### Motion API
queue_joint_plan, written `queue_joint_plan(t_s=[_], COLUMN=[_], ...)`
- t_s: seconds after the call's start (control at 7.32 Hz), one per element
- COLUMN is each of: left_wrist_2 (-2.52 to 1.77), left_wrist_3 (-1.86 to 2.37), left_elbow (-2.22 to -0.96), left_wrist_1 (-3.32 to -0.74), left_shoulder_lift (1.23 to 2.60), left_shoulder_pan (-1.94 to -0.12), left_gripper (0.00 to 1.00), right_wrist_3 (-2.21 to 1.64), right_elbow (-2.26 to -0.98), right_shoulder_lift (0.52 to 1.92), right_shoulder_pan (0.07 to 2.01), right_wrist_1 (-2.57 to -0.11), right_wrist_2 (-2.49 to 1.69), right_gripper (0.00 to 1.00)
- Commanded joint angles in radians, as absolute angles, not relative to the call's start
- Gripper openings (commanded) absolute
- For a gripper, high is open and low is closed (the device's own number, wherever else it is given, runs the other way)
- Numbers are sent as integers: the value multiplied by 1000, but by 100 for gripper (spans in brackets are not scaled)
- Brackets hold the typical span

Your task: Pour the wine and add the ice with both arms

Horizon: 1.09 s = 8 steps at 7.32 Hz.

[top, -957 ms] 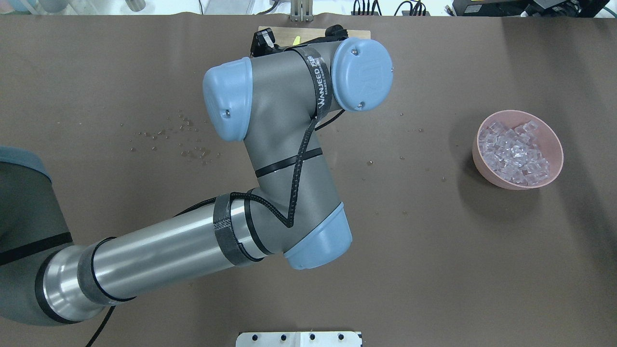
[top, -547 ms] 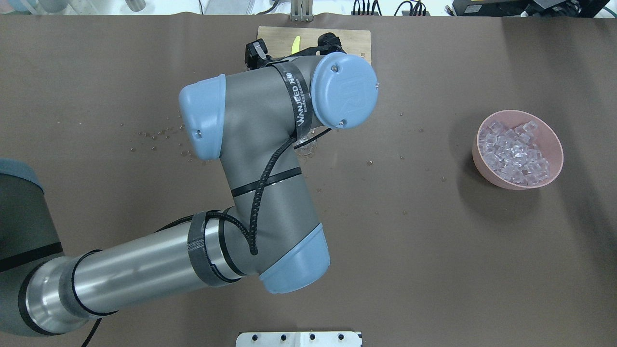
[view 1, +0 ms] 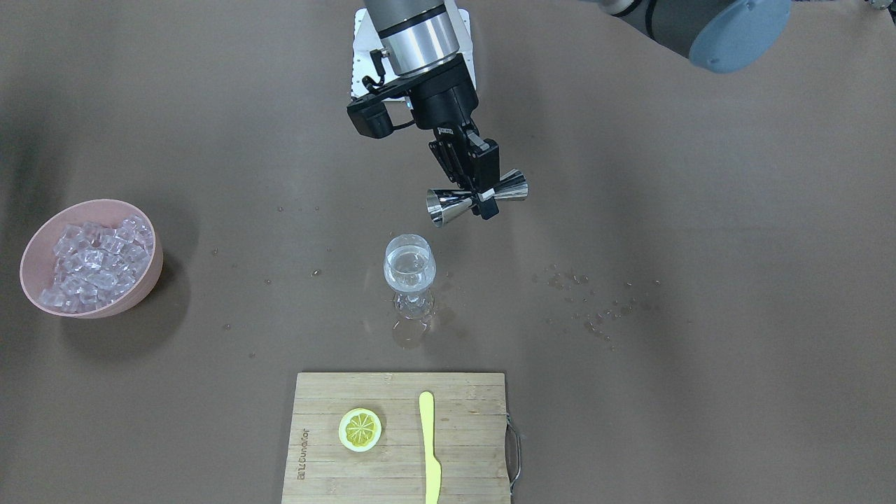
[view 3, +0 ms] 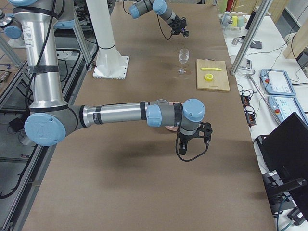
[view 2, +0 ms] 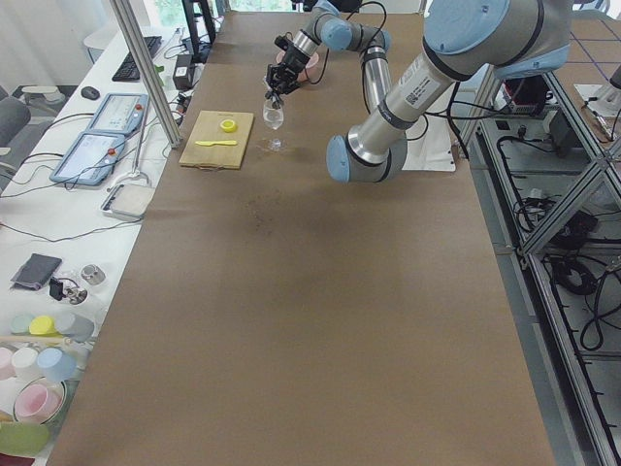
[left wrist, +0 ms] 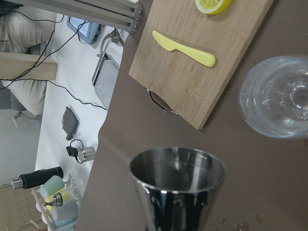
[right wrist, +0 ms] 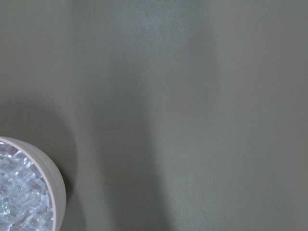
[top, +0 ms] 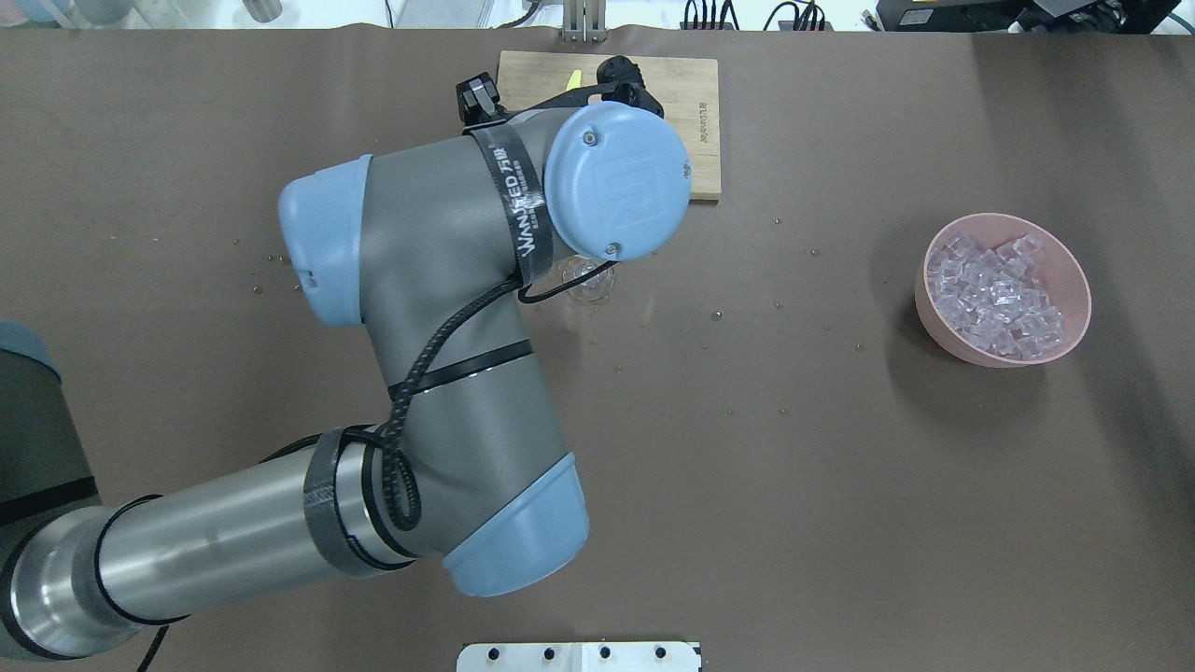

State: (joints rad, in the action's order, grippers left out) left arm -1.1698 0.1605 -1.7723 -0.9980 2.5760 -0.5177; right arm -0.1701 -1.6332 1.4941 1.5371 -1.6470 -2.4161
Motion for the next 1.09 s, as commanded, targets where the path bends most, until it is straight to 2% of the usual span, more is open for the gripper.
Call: queue_joint_plan(t_s=[0.0,0.55,0.96], left_wrist_2=[-1193,-1312,-1312], left_wrist_3=[205,428,566], left_elbow=[-1882,-1942,-1939], left_wrist_1=[-1165,-1607,-1643], left_shoulder_lift=[2447,2191,2116], left_shoulder_pan=[-567,-708,-791], left_gripper=[0,0,0], right_wrist_3=[-170,-176,-196], right_elbow=[-1637,-1637,-1643], right_shoulder_lift=[1494,1494,1494], right_shoulder_pan=[1537,1532,1526], right_wrist_1=[-1647,-1647,-1646], right_wrist_2=[-2418,-2427,-2444], right_gripper=[100,100,100])
